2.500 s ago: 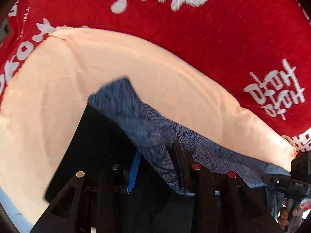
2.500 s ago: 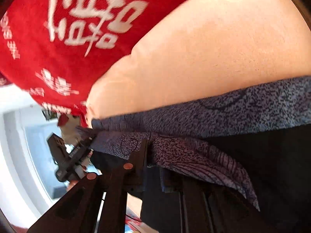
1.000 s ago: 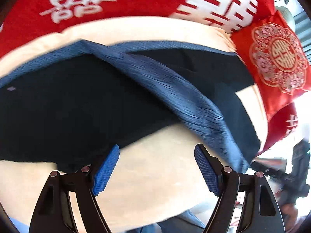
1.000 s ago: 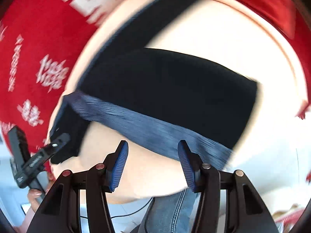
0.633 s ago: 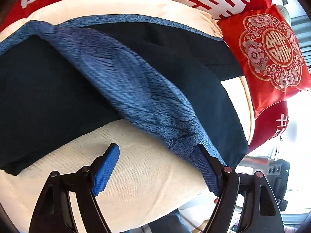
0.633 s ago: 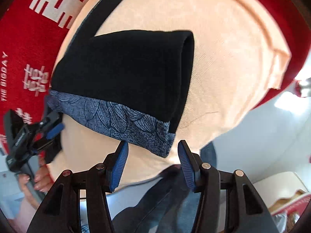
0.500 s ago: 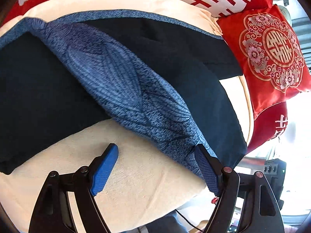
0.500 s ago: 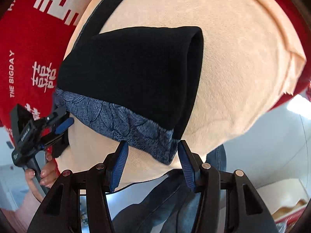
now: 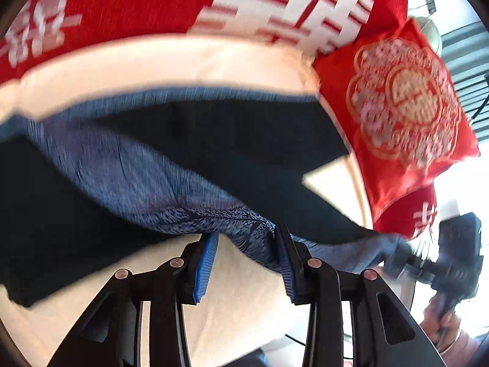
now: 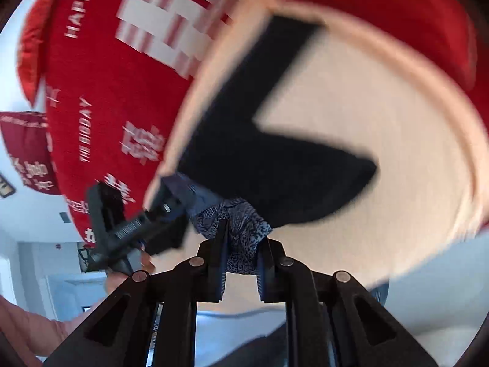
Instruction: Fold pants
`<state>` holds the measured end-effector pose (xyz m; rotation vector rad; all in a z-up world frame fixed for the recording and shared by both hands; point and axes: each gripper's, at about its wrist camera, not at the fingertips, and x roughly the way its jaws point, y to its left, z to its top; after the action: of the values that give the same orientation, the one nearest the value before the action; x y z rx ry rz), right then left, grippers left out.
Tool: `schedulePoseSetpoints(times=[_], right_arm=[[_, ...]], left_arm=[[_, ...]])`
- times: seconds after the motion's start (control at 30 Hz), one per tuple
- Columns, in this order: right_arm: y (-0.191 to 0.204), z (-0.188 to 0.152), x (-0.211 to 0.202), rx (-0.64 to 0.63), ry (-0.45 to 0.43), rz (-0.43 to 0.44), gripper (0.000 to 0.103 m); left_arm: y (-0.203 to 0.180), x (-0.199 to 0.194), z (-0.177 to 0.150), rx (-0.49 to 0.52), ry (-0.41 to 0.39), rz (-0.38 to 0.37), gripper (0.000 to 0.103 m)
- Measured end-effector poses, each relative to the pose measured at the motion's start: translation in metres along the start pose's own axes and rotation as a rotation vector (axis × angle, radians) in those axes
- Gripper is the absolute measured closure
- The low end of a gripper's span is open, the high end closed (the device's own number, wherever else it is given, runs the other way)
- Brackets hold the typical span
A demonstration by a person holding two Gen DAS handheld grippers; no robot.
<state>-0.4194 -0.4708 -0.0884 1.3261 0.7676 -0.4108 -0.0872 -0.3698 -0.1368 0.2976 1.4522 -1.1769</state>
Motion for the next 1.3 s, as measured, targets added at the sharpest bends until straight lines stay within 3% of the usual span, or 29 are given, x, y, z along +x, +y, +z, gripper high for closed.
schedulePoseSetpoints(times=[0.1,0.17,0.23,0.37,0.4,0.47,0.5,0.53,0.63,0.67,0.8,0.87,0.93,1.0,1.1,1.17,1.23,1.3], right_arm=[[0.016,0.064,-0.007,-0.052,-0.026,-0.008,0.086],[0.026,0.1,-0.005,-0.11,-0.026,-0.034,0.086],[0.038,0.137,0.008,-0.166,-0.018,-0.081,0.086],[0.041,0.19,0.04,-0.221,0.009,-0.188,0.082],[0.038,0.199,0.05,-0.228,0.014,-0.214,0.077],[0.031,0.218,0.067,-0.231,0.03,-0.277,0.058],[0.029,0.224,0.074,-0.232,0.032,-0.324,0.038],[0.029,0.228,0.076,-0.233,0.028,-0.349,0.031],[0.033,0.218,0.066,-0.24,0.014,-0.316,0.031],[0.032,0.209,0.061,-0.238,0.015,-0.307,0.031],[0.004,0.168,0.051,-0.137,0.036,-0.363,0.031],[-0.022,0.154,0.054,-0.048,0.044,-0.397,0.039],[-0.046,0.154,0.061,0.051,0.046,-0.387,0.055],[-0.058,0.16,0.068,0.109,0.029,-0.343,0.083],[-0.038,0.164,0.067,-0.038,0.006,-0.368,0.085],[-0.042,0.161,0.069,-0.063,0.047,-0.434,0.085],[-0.05,0.158,0.057,-0.001,0.05,-0.488,0.062],[-0.038,0.158,0.044,-0.029,0.016,-0.489,0.062]], left_arm=[[-0.011,-0.009,0.035,0.02,-0.064,0.018,0.062],[-0.017,-0.013,0.055,0.039,-0.108,0.064,0.049],[-0.017,-0.019,0.069,0.047,-0.148,0.109,0.024],[-0.002,-0.019,0.079,0.071,-0.171,0.213,0.023],[0.007,-0.013,0.077,0.069,-0.159,0.266,0.023],[0.026,0.0,0.069,0.047,-0.116,0.353,0.023],[0.042,0.012,0.062,0.018,-0.073,0.405,0.023],[0.052,0.02,0.057,-0.002,-0.042,0.428,0.023],[0.083,0.043,0.034,-0.087,0.053,0.473,0.023],[0.084,0.039,0.028,-0.08,-0.001,0.467,0.023],[0.081,0.041,0.027,-0.073,0.0,0.502,0.022],[0.085,0.042,0.03,-0.102,0.003,0.493,0.02],[0.086,0.042,0.032,-0.097,0.006,0.494,0.02],[0.078,0.047,0.035,-0.082,0.006,0.498,0.019],[0.079,0.048,0.036,-0.074,0.01,0.501,0.017],[0.078,0.047,0.035,-0.08,0.02,0.506,0.017],[0.078,0.046,0.042,-0.101,0.046,0.523,0.017],[0.074,0.041,0.053,-0.109,0.036,0.529,0.017]])
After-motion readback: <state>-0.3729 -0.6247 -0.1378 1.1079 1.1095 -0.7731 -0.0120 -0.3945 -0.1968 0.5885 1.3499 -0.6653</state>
